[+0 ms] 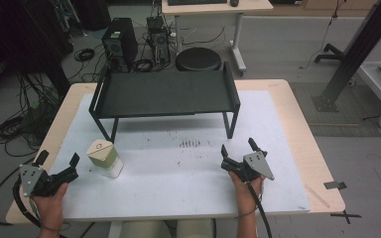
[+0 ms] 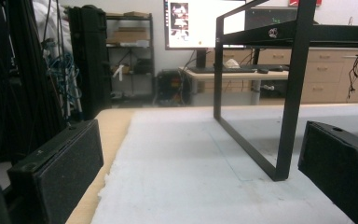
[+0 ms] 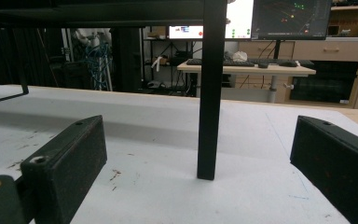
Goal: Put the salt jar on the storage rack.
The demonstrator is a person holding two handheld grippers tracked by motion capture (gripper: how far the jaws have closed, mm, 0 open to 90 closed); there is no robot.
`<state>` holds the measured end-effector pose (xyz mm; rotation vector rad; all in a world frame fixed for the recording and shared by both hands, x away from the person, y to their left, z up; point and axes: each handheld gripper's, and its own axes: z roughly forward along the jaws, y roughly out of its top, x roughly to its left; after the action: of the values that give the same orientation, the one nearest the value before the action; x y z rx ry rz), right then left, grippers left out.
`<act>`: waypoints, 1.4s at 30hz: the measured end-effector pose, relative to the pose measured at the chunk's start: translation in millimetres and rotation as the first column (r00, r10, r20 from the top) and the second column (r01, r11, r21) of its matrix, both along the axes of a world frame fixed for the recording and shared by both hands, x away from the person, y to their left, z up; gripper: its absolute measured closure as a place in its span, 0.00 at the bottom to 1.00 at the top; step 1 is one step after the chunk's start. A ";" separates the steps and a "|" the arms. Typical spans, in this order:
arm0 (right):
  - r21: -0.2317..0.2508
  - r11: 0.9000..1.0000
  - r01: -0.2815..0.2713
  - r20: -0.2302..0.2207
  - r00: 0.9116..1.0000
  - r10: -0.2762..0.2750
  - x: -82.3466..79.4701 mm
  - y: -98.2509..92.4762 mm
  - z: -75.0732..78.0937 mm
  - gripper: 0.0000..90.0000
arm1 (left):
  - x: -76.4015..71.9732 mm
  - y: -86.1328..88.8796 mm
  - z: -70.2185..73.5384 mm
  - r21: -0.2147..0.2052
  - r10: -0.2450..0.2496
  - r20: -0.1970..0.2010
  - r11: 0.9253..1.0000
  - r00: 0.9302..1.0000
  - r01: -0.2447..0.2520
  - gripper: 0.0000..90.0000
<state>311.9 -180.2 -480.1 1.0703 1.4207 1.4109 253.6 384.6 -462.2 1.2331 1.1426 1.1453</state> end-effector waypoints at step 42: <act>-0.007 1.000 -0.006 0.001 1.000 0.006 0.1 0.5 0.1 0.05 | -39.8 -13.0 35.0 -0.004 -0.183 0.082 0.983 0.980 0.184 0.00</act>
<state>312.0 -179.8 -480.0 1.0613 1.4280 1.4099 213.9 371.5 -427.2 1.2446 0.9522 1.0390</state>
